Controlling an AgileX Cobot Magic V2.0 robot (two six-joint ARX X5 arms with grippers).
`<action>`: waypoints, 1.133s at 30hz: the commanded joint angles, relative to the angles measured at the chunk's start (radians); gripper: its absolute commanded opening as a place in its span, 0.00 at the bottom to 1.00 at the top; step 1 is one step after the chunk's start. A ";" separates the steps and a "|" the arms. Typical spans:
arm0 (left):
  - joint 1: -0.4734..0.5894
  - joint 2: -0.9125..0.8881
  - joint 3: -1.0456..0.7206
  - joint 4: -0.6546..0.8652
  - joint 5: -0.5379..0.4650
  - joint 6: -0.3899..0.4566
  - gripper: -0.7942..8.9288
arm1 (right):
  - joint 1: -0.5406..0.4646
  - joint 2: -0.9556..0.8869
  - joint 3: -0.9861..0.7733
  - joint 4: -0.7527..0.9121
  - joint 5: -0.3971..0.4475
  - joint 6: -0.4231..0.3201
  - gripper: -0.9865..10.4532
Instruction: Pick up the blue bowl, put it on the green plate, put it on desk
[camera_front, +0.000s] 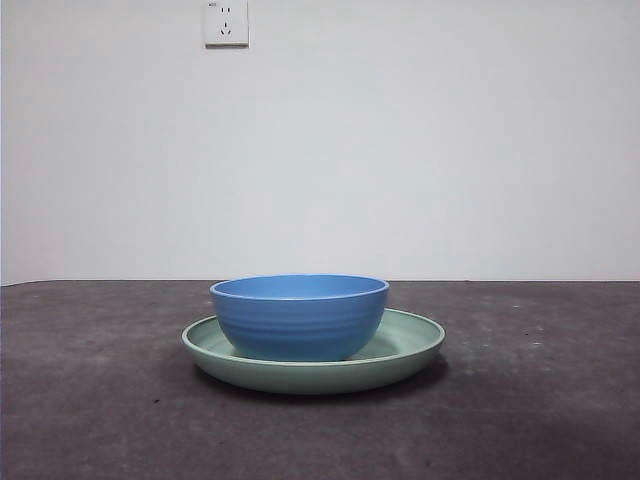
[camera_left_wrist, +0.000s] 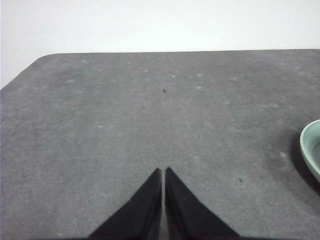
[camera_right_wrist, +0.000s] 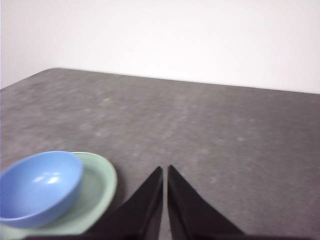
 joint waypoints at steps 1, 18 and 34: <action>0.001 -0.002 -0.021 -0.007 0.000 -0.007 0.09 | -0.014 -0.056 -0.085 0.072 0.029 -0.013 0.09; 0.001 -0.001 -0.021 -0.007 0.000 -0.007 0.09 | -0.020 -0.226 -0.346 0.120 0.166 0.008 0.09; 0.001 -0.001 -0.021 -0.007 0.000 -0.007 0.09 | -0.020 -0.226 -0.349 0.092 0.169 0.023 0.09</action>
